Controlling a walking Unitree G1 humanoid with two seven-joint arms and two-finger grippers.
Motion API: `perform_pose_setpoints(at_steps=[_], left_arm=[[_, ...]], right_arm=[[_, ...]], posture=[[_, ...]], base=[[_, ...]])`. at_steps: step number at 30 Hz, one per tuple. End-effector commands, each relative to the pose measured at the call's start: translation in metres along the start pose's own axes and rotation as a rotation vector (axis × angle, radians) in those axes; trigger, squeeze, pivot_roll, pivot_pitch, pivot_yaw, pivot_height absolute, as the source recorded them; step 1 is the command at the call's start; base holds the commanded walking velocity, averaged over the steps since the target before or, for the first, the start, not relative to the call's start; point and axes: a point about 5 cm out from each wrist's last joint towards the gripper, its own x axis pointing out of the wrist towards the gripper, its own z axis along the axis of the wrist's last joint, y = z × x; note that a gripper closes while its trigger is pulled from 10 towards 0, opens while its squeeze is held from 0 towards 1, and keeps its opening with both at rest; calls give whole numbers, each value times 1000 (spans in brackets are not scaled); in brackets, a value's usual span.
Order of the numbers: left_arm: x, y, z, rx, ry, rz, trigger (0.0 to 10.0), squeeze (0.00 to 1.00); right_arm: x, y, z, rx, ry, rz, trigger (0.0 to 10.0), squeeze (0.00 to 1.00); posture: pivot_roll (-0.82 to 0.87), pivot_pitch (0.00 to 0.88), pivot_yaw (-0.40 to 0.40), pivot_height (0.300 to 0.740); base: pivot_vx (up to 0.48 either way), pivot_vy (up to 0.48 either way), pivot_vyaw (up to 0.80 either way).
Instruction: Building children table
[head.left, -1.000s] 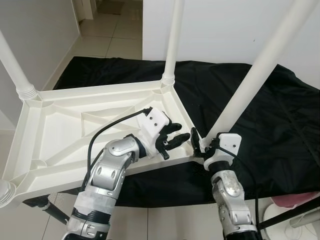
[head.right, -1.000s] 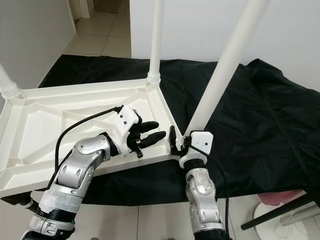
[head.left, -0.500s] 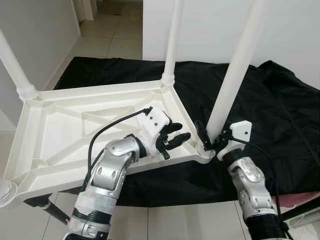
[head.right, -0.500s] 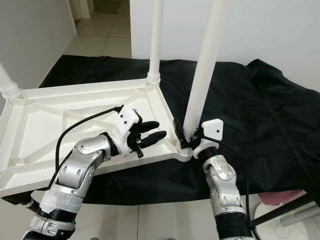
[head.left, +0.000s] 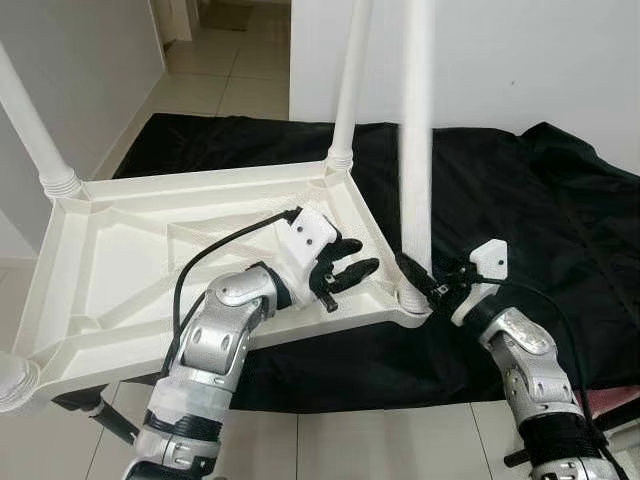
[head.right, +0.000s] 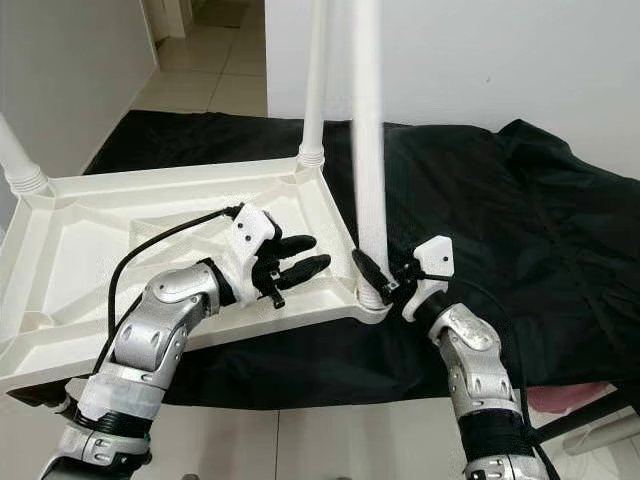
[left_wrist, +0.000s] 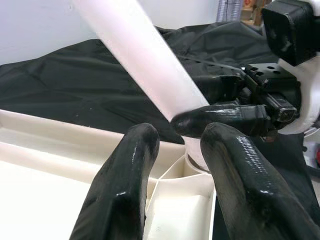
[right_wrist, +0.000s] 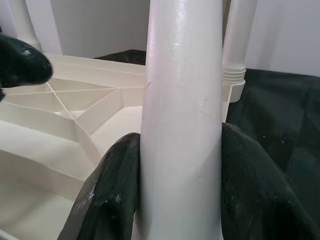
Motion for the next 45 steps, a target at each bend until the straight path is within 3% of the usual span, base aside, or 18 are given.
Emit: perform_pose_setpoints(at_steps=[1, 15, 16, 17, 18, 19, 23, 29, 30, 33, 34, 36, 39, 45], left_arm=[[0, 8, -2, -4, 9, 147, 10000, 0], [-1, 12, 2, -25, -12, 148, 10000, 0], [-1, 13, 5, -61, -31, 124, 10000, 0], [0, 12, 8, -90, -49, 101, 10000, 94], [0, 12, 8, -90, -49, 101, 10000, 94], [0, 11, 12, -129, -79, 52, 10000, 1000], [3, 8, 22, -177, -131, -37, 10000, 1000], [10, 11, 31, -195, -146, -65, 10000, 996], [13, 12, 35, -217, -157, -82, 10000, 800], [16, 13, 38, -234, -165, -95, 10000, 800], [18, 15, 43, -261, -180, -109, 10000, 0], [22, 20, 45, -283, -172, -102, 10000, 0], [32, 35, 47, -395, -123, -76, 10000, 0], [41, 49, 51, -436, -81, -32, 10000, 0]], right_arm=[[-4, -4, -4, 28, 24, 5, 0, 0], [1, 0, -5, 125, -27, 0, 0, 0], [3, 1, -1, 132, -43, 2, 10000, 0], [4, 0, 2, 134, -57, 2, 10000, 0], [4, 0, 2, 134, -57, 2, 10000, 0], [5, 0, 8, 139, -79, 6, 10000, 0], [8, -4, 21, 124, -120, 13, 10000, 0], [10, -6, 29, 94, -139, 31, 10000, 0], [11, -5, 31, 82, -136, 50, 10000, 0], [12, -4, 31, 74, -133, 62, 10000, 0], [12, -2, 32, 66, -127, 85, 10000, 0], [13, 1, 31, 67, -119, 114, 10000, 0], [15, 8, 32, 59, -107, 177, 10000, 0], [16, 15, 33, 55, -107, 218, 10000, 0]], posture=[[-28, 0, -36, 740], [-16, 0, -36, 740], [-15, 0, -36, 740], [-16, 0, -36, 740], [-16, 0, -36, 740], [-18, 0, -34, 740], [-23, 0, -32, 740], [-25, 0, -30, 740], [-24, 0, -30, 740], [-24, 0, -30, 740], [-23, 0, -30, 740], [-23, 0, -29, 740], [-26, 0, -24, 740], [-30, 0, -18, 740]], base=[[0, 0, 0], [0, 0, 0], [0, 0, 0], [0, 0, 0], [0, 0, 0], [0, 0, 0], [0, 0, 0], [0, 0, 0], [0, 0, 0], [0, 0, 0], [0, 0, 0], [0, 0, 0], [0, 0, 0], [0, 0, 0]])
